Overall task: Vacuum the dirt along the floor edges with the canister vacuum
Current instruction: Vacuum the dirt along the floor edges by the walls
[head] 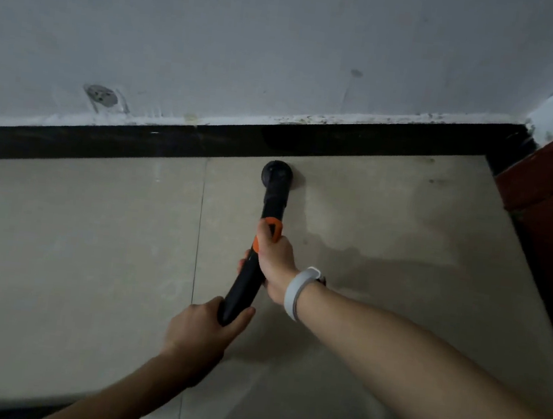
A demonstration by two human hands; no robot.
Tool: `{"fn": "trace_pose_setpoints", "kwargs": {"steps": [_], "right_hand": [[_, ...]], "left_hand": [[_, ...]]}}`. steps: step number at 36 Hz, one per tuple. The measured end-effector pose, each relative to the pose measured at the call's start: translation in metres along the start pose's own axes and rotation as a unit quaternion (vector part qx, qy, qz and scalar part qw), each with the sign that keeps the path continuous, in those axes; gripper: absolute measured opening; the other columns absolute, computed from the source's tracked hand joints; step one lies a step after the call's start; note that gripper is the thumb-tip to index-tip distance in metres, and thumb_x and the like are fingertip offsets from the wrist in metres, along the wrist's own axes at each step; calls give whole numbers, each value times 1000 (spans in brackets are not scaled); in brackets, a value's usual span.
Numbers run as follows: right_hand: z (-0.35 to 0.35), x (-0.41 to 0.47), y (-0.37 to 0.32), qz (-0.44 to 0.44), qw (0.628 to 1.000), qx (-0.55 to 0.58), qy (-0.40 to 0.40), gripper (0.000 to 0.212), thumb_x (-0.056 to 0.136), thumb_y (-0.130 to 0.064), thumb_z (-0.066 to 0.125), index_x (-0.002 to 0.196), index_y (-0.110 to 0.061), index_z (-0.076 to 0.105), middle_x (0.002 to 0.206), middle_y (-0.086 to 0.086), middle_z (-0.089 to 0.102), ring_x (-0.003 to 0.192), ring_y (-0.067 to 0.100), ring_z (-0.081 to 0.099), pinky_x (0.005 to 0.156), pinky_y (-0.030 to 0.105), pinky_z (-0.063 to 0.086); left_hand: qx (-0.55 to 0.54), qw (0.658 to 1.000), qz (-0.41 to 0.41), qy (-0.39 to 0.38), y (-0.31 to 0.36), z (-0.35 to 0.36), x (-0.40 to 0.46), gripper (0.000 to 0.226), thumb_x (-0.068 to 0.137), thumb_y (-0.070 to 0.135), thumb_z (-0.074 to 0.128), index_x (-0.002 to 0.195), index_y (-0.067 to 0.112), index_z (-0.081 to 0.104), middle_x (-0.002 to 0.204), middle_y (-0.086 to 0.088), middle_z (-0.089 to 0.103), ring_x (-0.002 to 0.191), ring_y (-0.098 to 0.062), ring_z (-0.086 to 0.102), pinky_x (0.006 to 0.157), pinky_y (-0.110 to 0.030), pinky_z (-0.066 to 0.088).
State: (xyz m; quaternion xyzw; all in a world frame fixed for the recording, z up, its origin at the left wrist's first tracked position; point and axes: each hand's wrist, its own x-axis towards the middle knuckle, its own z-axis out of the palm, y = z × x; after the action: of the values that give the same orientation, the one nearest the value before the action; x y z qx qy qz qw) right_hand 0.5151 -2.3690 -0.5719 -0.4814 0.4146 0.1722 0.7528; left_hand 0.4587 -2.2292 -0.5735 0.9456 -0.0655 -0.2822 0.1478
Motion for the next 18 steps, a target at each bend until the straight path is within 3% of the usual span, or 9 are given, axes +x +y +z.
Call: {"fn": "trace_pose_setpoints", "kwargs": {"steps": [5,9,12,15,18], "right_hand": [[-8,-23,39,28,997,65,39,33,97,-40,52,88,-10,44,68,8,50,56,21,56,62,36,56],[-14,-30,51,17,996,53,73,32,97,-41,51,92,-11,43,74,10,52,57,22,58,52,29,53],[-9,-26,36,17,998,27,59,33,97,-42,51,91,-11,42,79,12,51,57,22,58,51,30,53],[3,-14,10,18,999,-21,31,35,98,-43,50,97,-9,43,77,9,50,51,19,56,48,28,52],[17,-2,-4,14,997,-75,4,36,97,-45,49,106,-10,43,81,10,53,46,18,56,45,25,50]], "left_hand": [[66,994,51,-65,-26,-4,-22,39,86,69,44,90,30,51,68,6,58,60,-8,57,56,-21,45],[76,990,75,-93,-21,-5,-31,33,88,65,44,86,32,43,64,8,49,55,-7,48,48,-16,34],[20,996,40,-72,-19,-2,-26,34,88,64,47,89,30,51,65,6,55,56,-7,54,50,-17,41],[-27,999,0,-27,-14,3,-13,37,87,64,47,91,28,54,68,4,62,60,-13,62,59,-29,54],[-63,998,-25,16,-9,1,-7,39,88,62,47,87,25,56,71,2,66,62,-14,63,61,-32,53]]}}
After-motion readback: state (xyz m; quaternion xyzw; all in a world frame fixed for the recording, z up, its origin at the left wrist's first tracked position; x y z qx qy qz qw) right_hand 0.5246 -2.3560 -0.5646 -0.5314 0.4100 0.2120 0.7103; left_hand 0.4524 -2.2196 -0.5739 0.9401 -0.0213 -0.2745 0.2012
